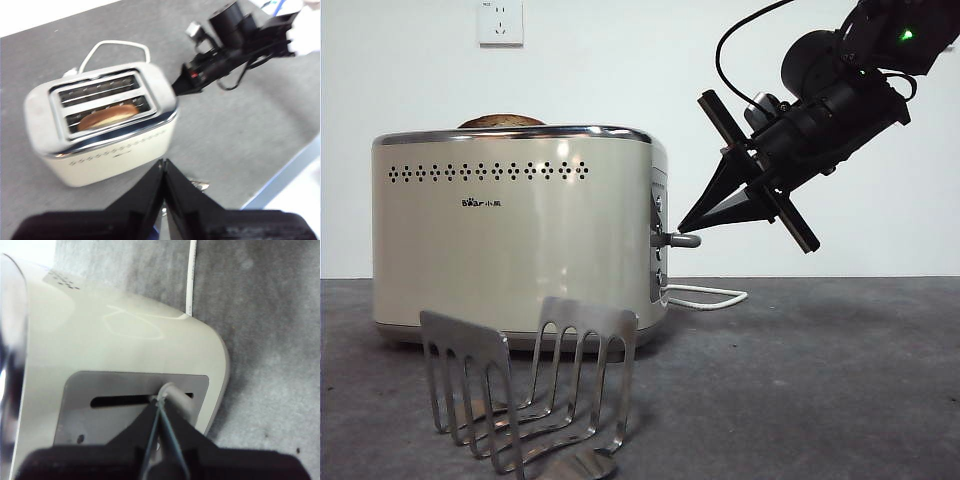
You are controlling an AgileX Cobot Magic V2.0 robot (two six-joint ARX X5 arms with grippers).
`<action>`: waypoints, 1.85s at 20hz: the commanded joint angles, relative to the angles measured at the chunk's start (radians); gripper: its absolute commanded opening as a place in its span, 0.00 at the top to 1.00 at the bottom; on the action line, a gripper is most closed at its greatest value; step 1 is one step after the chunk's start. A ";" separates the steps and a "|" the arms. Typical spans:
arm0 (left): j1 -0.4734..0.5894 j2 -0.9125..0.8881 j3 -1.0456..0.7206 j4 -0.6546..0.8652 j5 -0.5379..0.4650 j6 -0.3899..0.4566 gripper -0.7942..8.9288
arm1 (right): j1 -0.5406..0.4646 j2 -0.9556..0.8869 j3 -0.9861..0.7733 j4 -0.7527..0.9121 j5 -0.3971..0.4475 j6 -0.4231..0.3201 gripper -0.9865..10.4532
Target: Pick up a slice of bread from the rack,put the bread on the toaster,press the button
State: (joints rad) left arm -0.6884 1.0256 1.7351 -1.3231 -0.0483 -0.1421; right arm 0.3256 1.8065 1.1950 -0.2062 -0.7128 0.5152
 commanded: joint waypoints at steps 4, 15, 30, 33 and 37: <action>-0.002 -0.010 -0.093 0.003 -0.031 0.013 0.92 | 0.003 0.057 -0.008 -0.049 0.051 -0.004 0.92; -0.002 -0.026 -0.151 0.003 -0.102 0.010 0.92 | 0.003 0.173 -0.008 -0.146 0.061 -0.045 0.92; -0.002 -0.047 -0.151 0.003 -0.102 0.008 0.92 | 0.002 0.090 -0.006 -0.137 0.066 -0.056 0.92; -0.002 -0.051 -0.151 0.003 -0.102 0.008 0.92 | 0.002 0.035 -0.005 -0.129 0.066 -0.056 0.92; -0.002 -0.059 -0.151 0.003 -0.102 0.008 0.92 | 0.003 -0.039 -0.005 -0.088 0.065 -0.055 0.92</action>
State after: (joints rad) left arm -0.6884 0.9730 1.5909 -1.3231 -0.1474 -0.1394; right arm 0.3264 1.7683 1.2057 -0.2958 -0.6540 0.4713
